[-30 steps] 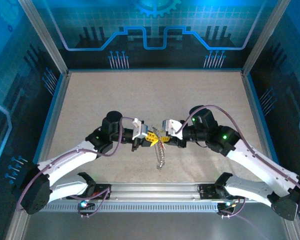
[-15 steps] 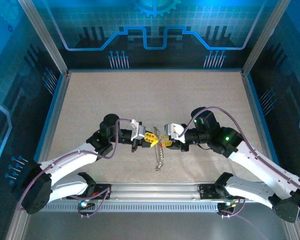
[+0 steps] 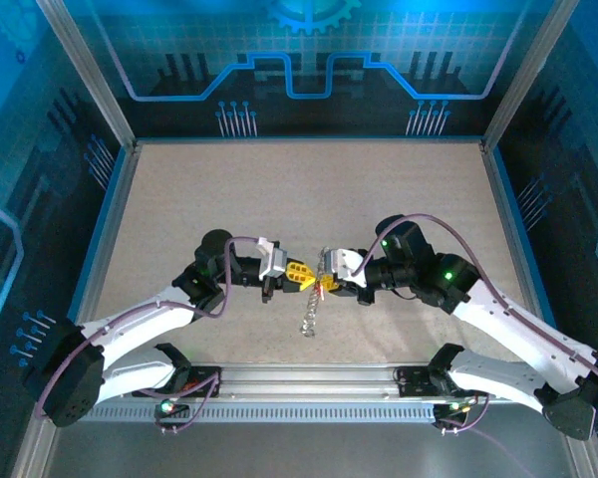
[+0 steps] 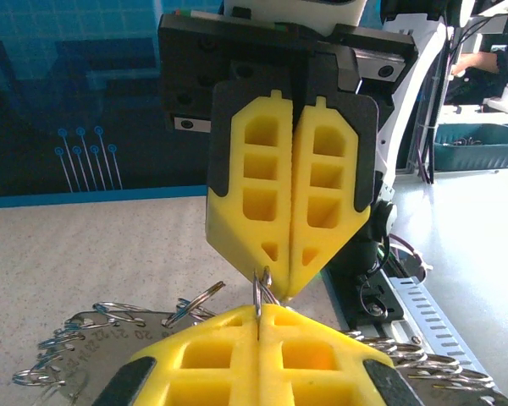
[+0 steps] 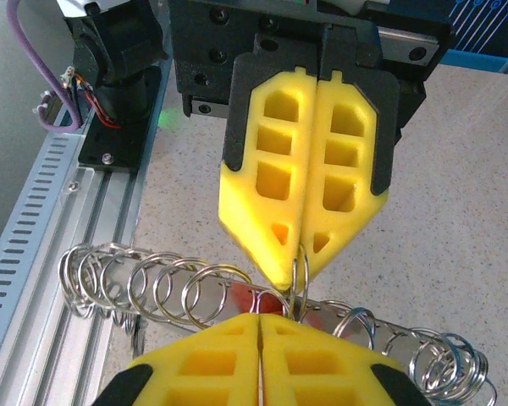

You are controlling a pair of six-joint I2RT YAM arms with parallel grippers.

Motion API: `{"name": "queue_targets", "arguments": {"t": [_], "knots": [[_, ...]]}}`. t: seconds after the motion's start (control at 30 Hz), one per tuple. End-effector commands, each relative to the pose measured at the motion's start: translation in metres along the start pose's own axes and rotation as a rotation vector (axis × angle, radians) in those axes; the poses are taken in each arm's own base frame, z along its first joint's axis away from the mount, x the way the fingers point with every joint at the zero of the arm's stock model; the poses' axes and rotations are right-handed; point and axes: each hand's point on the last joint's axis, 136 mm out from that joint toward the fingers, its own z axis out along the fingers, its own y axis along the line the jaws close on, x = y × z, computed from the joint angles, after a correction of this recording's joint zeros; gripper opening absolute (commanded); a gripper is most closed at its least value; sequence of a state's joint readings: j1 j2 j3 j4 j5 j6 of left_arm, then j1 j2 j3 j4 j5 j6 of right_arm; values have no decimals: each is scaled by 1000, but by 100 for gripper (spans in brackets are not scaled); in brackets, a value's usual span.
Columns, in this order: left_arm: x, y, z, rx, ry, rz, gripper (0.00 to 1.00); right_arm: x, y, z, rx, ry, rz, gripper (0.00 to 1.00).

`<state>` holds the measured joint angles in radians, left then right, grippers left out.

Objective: Put the keys on the keyring

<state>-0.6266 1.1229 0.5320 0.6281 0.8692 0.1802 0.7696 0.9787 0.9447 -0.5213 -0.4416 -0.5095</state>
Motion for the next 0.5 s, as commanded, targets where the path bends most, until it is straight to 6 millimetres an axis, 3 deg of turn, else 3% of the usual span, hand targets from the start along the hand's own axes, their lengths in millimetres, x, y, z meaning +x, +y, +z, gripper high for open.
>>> {"name": "queue_targets", "arguments": {"t": [0.0, 0.23, 0.43, 0.47], "knots": [[-13, -5, -2, 20, -52, 47, 0, 1, -1, 5, 10, -1, -3, 10], [-15, -4, -2, 10, -76, 48, 0, -2, -6, 6, 43, -19, -19, 13], [-15, -4, -3, 2, -76, 54, 0, -3, -8, -9, 121, -30, -65, 18], [-15, -4, -3, 3, -74, 53, 0, 6, -6, -8, 129, -19, -62, 20]]}}
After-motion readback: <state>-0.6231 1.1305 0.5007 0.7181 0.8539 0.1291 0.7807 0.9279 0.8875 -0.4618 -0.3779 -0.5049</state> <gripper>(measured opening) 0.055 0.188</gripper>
